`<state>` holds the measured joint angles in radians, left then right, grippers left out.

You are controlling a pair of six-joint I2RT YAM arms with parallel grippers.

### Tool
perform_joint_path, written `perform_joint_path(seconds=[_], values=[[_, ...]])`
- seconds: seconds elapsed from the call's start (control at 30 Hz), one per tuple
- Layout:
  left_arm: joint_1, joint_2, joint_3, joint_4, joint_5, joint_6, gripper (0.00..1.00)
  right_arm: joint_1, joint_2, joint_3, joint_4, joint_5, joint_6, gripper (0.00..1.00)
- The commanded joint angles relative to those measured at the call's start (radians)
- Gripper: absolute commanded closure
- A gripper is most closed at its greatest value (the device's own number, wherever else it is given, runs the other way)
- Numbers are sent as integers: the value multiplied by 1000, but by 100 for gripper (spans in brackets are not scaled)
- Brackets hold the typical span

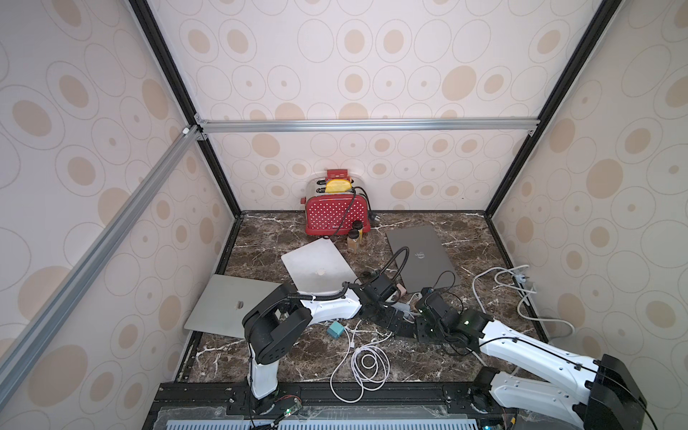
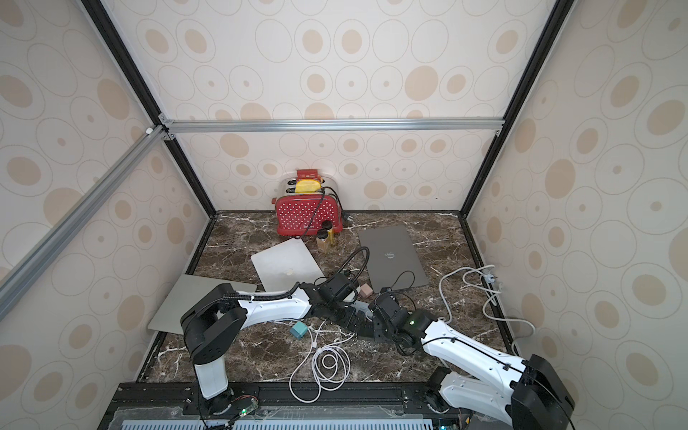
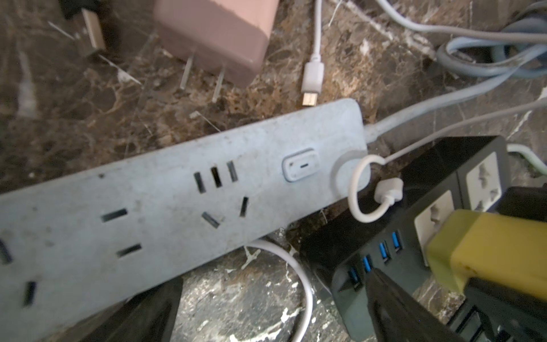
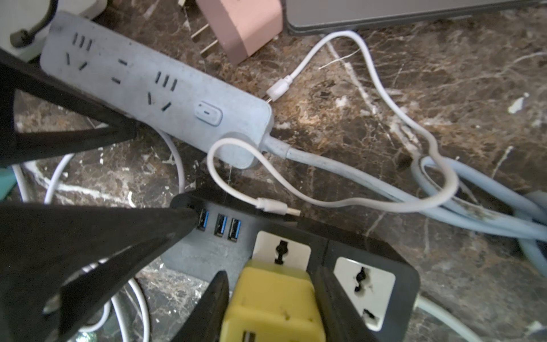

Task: Unplug the laptop charger
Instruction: Remove the plug from the socket.

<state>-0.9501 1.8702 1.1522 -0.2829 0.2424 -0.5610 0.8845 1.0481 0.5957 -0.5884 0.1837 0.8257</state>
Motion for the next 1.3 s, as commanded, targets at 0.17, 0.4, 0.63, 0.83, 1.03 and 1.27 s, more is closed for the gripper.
perform_joint_path(seconds=[0.17,0.4,0.63,0.83,1.03,1.27], values=[[1,83,13,-55,37,-26,2,16,-17,21,-62,63,-11,81],[0,96,15,-74,48,-31,2,24,-2,68,-54,134,-61,84],[-1,82,20,-76,78,-41,2,24,18,47,-28,143,-69,86],[-2,81,-4,-73,72,-51,2,24,-61,54,-64,170,-65,87],[-1,70,3,-66,80,-54,2,-25,-140,114,-167,216,-139,86],[-2,34,25,-73,94,-46,2,-329,-86,82,16,22,-332,87]])
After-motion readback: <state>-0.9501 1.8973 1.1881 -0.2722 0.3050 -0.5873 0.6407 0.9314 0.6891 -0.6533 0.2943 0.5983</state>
